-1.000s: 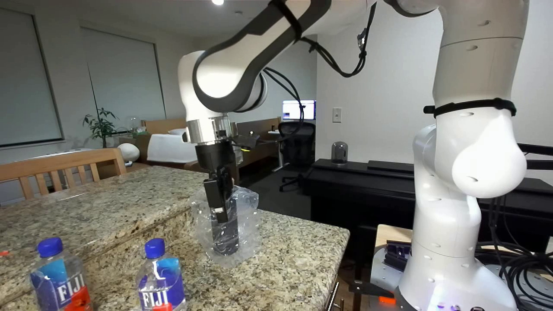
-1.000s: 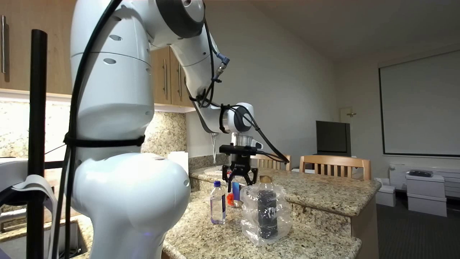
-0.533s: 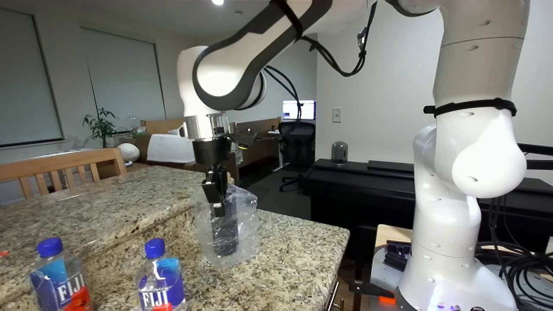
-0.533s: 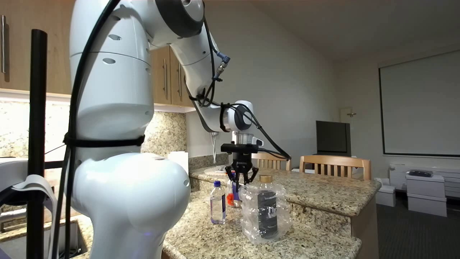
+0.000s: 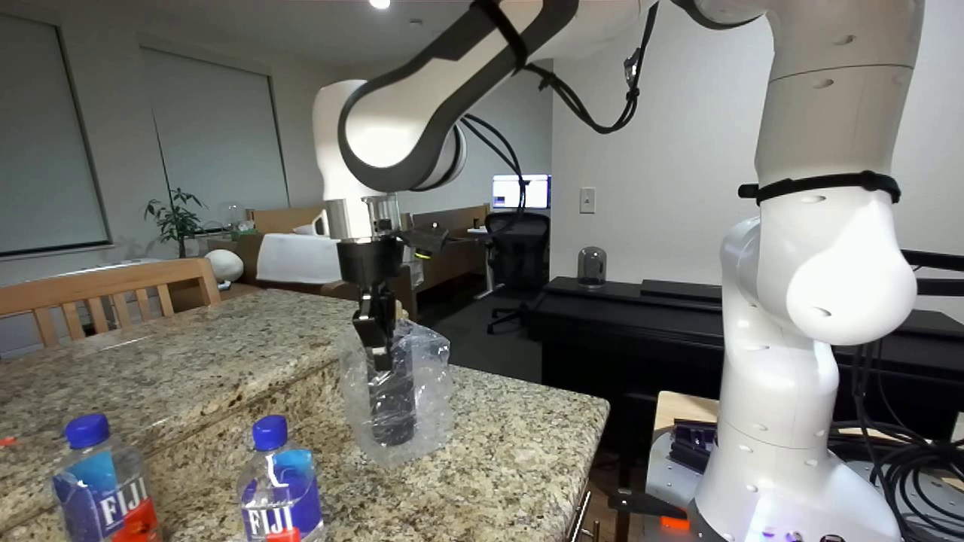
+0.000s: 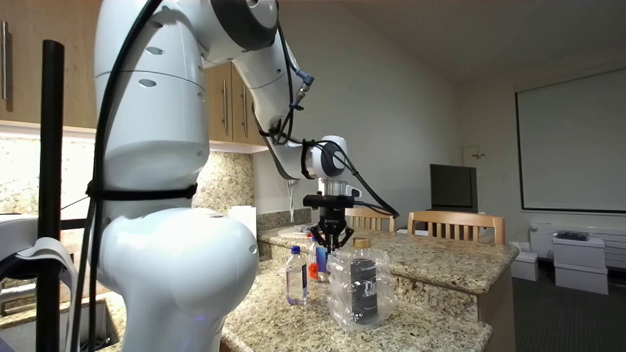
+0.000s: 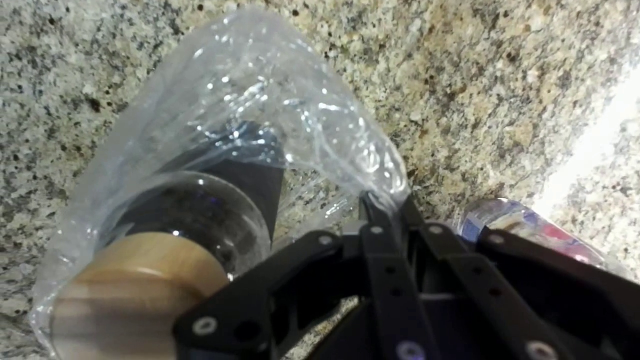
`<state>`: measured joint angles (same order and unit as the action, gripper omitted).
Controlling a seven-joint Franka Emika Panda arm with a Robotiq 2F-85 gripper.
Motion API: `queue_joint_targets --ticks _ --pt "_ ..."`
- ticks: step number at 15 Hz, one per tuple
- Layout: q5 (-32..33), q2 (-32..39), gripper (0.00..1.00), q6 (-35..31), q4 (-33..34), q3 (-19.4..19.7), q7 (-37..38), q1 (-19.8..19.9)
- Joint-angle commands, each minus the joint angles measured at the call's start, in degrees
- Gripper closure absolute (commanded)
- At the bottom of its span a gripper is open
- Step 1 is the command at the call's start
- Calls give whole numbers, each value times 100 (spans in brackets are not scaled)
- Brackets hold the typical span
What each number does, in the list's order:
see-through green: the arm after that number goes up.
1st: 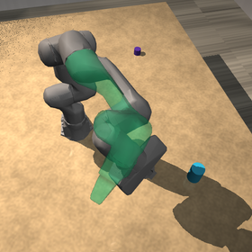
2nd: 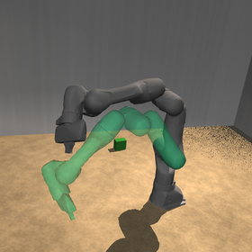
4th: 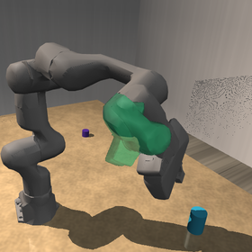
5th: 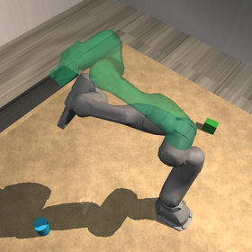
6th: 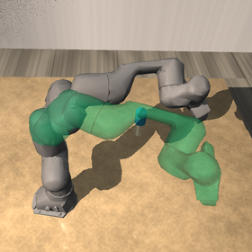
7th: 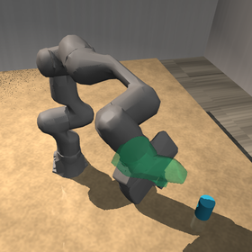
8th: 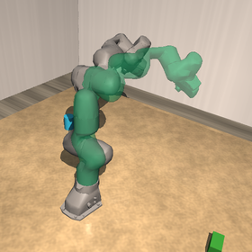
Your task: Remove the plastic around the bottle
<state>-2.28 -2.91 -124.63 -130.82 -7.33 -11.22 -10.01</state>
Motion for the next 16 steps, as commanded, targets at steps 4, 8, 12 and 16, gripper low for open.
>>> queue_joint_targets --ticks 4,8,12,16 --pt "206 -229 89 -183 56 16 61 93" --pt "309 -331 88 -246 200 17 86 83" --pt "383 -404 90 -227 266 17 123 88" --pt "533 -394 65 -30 276 13 241 98"
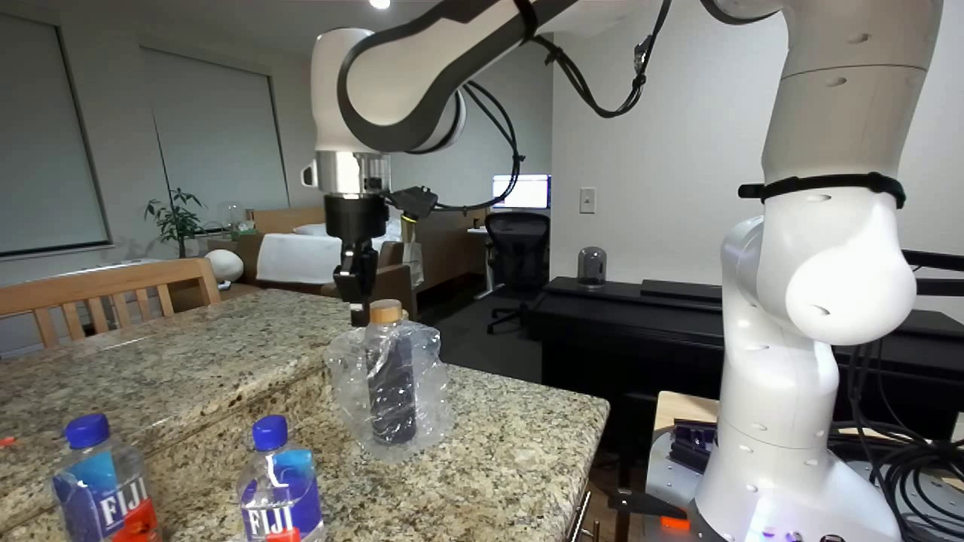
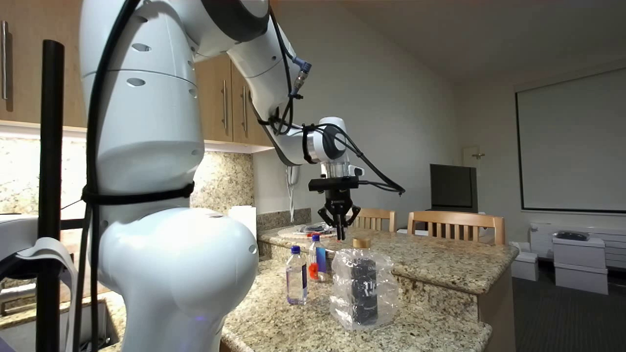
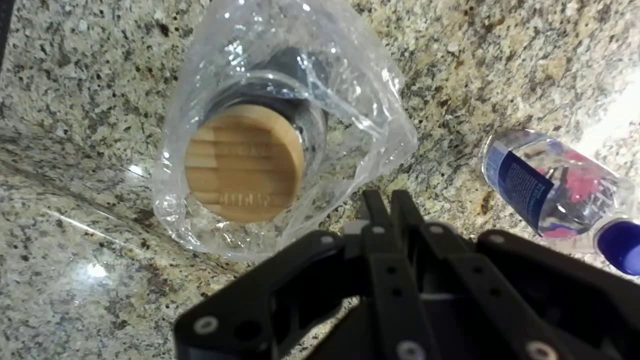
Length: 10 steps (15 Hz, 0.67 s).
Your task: Remove the plastic around the bottle
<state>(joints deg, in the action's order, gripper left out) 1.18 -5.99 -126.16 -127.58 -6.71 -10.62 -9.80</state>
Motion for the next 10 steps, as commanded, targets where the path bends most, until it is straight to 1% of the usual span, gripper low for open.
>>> queue_joint_targets --ticks 1,5,9,10 --pt "220 -80 60 190 -40 -44 224 84" --pt "319 -44 34 553 -5 -45 409 87" --pt "255 -5 10 834 13 -47 405 70" --pt "240 6 3 884 18 -51 397 65"
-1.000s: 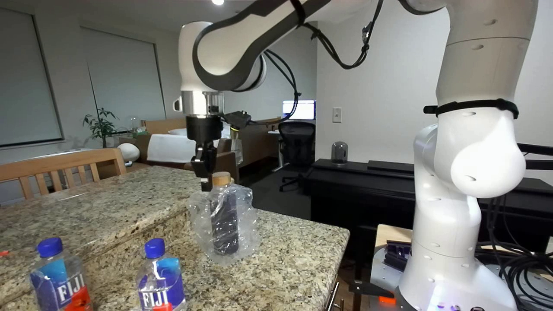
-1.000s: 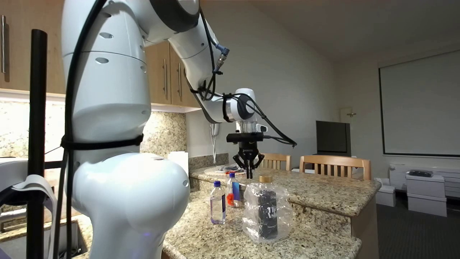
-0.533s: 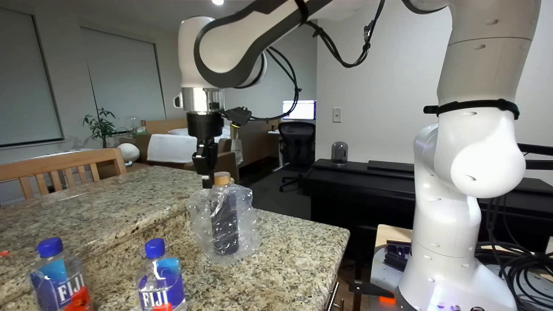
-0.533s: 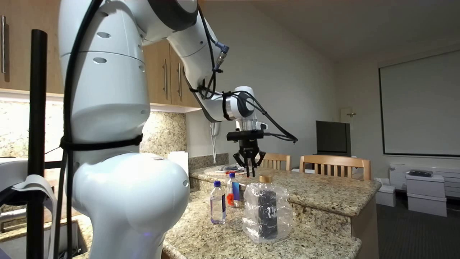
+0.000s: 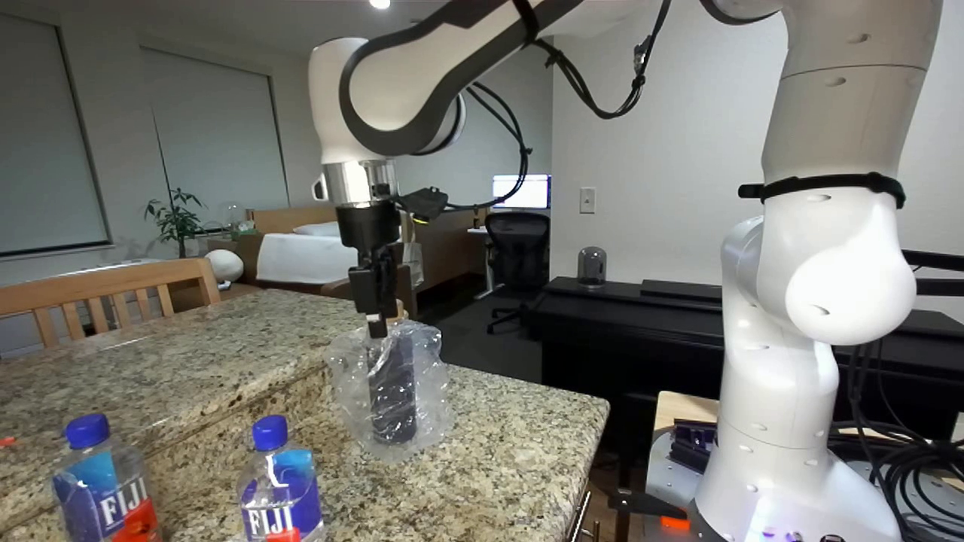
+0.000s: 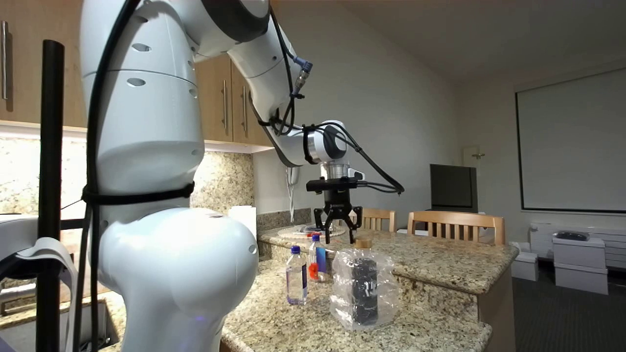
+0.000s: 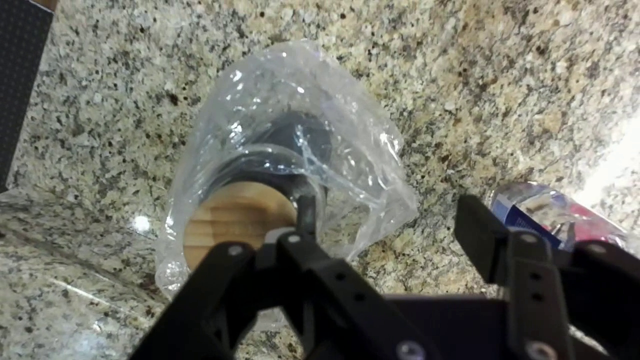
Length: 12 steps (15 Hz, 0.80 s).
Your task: Remove the plastic around the bottle
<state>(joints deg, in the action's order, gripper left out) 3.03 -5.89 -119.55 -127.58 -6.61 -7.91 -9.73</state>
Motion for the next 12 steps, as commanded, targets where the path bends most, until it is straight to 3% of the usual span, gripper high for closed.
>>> queue_joint_targets --ticks 1,12 --pt "37 7 1 267 19 -65 117 53" --pt "-230 5 0 533 -7 -111 1 10"
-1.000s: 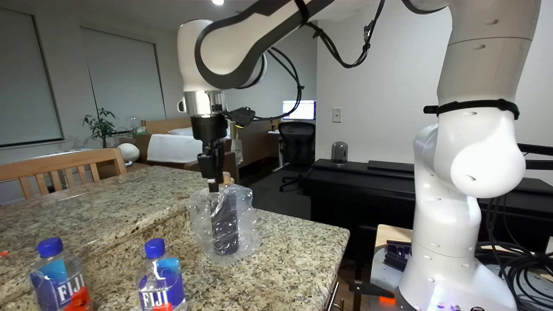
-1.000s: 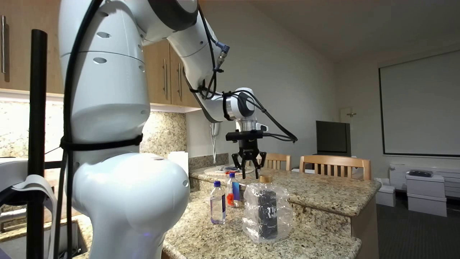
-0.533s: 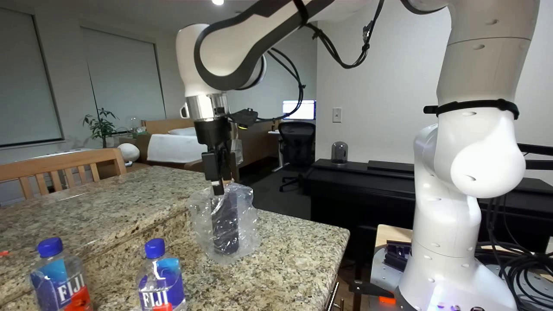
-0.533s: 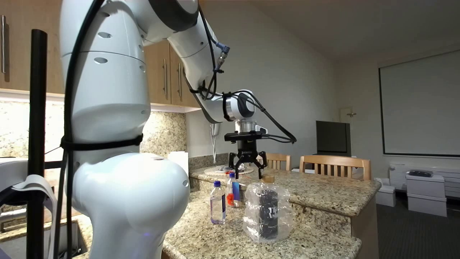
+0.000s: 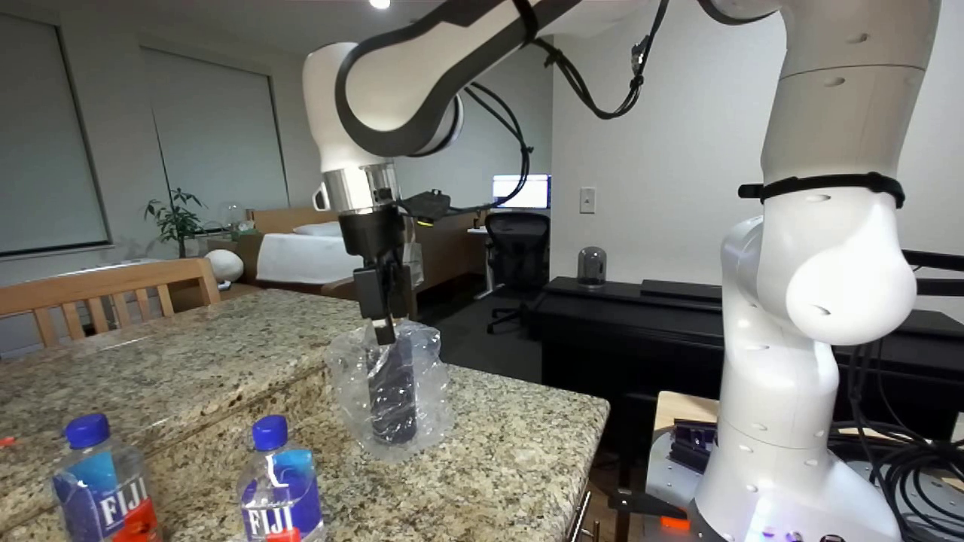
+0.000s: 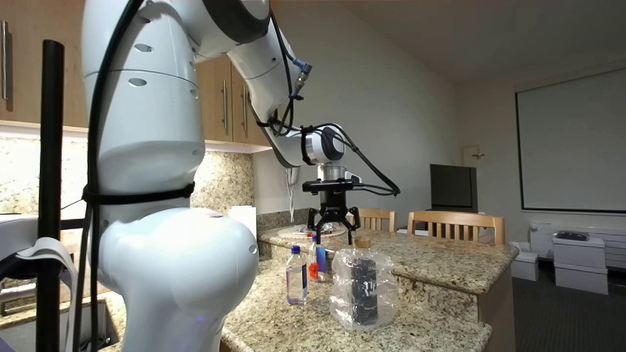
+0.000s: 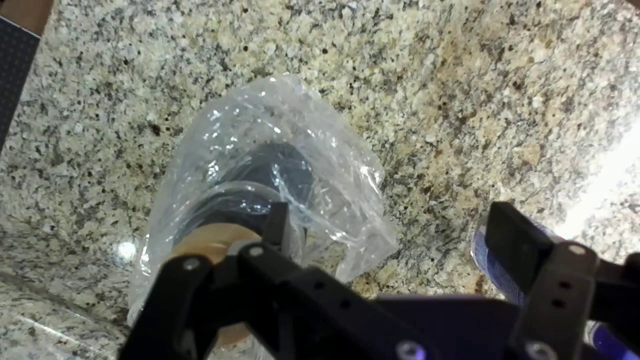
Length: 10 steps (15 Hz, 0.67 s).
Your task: Remove the plastic around the bottle
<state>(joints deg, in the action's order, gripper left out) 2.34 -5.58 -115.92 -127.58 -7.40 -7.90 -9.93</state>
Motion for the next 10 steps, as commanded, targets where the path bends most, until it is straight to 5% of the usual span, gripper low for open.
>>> queue_joint_targets --ticks 1,10 --pt "-202 -17 0 179 -12 -31 -16 29" --pt "-635 129 0 -111 -101 -10 -186 41"
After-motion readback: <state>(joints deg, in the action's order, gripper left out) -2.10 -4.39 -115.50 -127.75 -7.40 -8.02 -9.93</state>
